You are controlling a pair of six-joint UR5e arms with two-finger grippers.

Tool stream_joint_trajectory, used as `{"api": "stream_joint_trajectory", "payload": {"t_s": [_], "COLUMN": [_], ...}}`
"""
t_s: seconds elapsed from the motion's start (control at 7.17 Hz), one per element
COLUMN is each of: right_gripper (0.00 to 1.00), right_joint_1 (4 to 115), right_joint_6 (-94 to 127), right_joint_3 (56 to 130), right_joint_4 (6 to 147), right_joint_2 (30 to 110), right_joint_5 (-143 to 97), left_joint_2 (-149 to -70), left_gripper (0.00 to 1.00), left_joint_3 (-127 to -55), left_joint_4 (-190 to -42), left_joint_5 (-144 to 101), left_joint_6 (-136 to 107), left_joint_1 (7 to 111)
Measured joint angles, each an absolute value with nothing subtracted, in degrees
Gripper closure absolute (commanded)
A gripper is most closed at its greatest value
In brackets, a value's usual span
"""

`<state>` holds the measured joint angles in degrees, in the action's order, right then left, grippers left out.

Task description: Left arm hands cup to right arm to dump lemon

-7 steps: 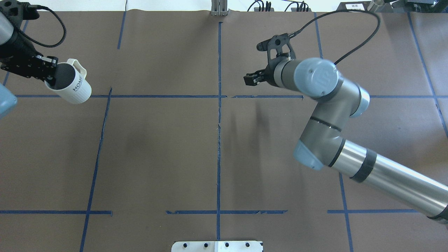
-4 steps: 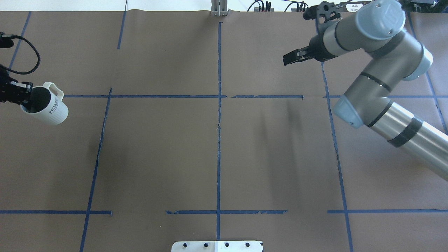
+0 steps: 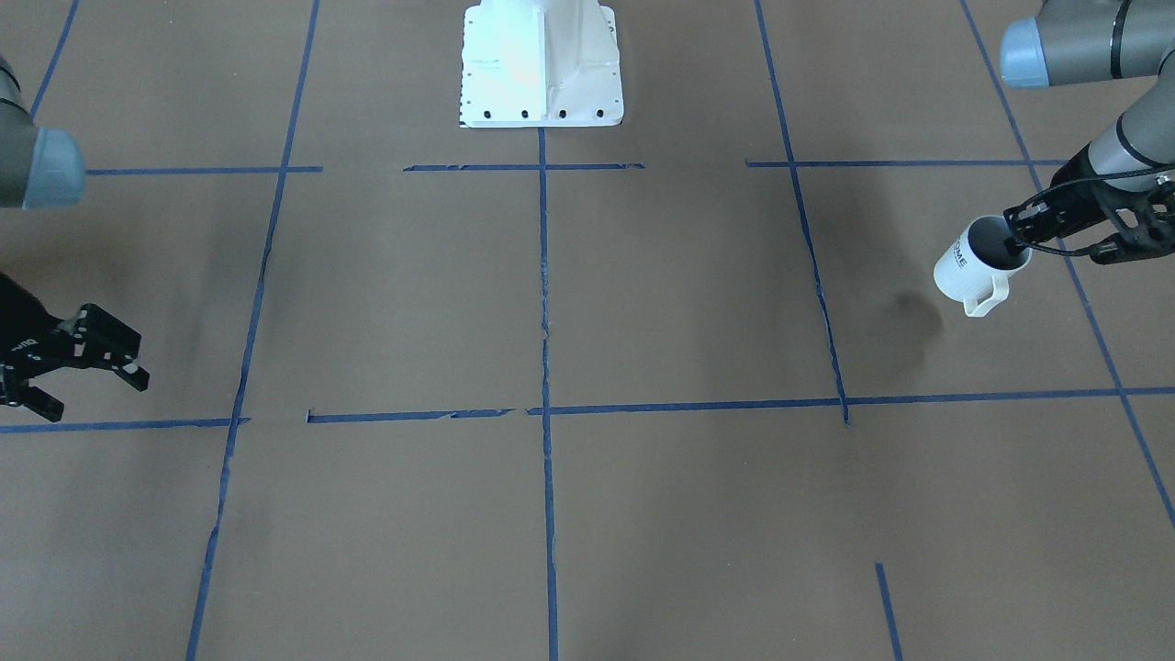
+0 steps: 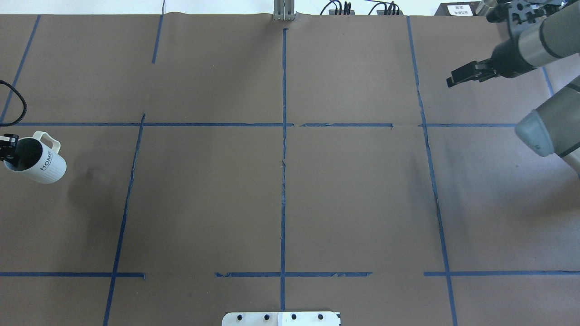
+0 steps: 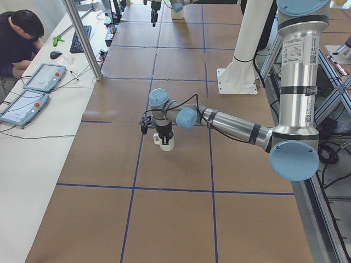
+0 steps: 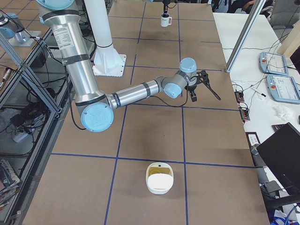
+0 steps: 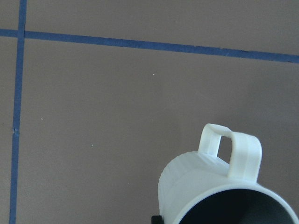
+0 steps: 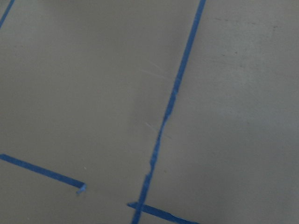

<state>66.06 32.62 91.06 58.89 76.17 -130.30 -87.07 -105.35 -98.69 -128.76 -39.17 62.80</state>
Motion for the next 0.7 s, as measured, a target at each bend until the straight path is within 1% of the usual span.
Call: {"api": "stream_joint_trajectory", "payload": {"t_s": [0.14, 0.42, 0.56, 0.7], "right_gripper": [0.00, 0.00, 0.00, 0.00], "right_joint_1": [67.92, 68.60, 68.54, 68.51], "right_joint_6": [29.76, 27.72, 27.46, 27.38], "right_joint_3": [91.20, 91.33, 91.37, 91.51], "right_joint_4": [58.94, 58.92, 58.90, 58.89], "right_joint_2": [78.42, 81.09, 81.87, 82.23], "right_joint_5": [-131.90, -132.78, -132.85, -132.84], "left_joint_2": [-87.08, -87.77, -88.24, -88.93], "left_gripper": [0.81, 0.80, 0.73, 0.47], "left_joint_3": [-103.65, -101.60, -100.78, -99.95], "left_joint_4": [-100.81, -102.21, -102.41, -102.51], "left_joint_5": [-128.84, -128.92, -128.93, -128.92], "left_joint_6": [-39.24, -39.27, -39.23, -39.21], "left_joint_1": [62.71, 62.58, 62.53, 62.51]}}
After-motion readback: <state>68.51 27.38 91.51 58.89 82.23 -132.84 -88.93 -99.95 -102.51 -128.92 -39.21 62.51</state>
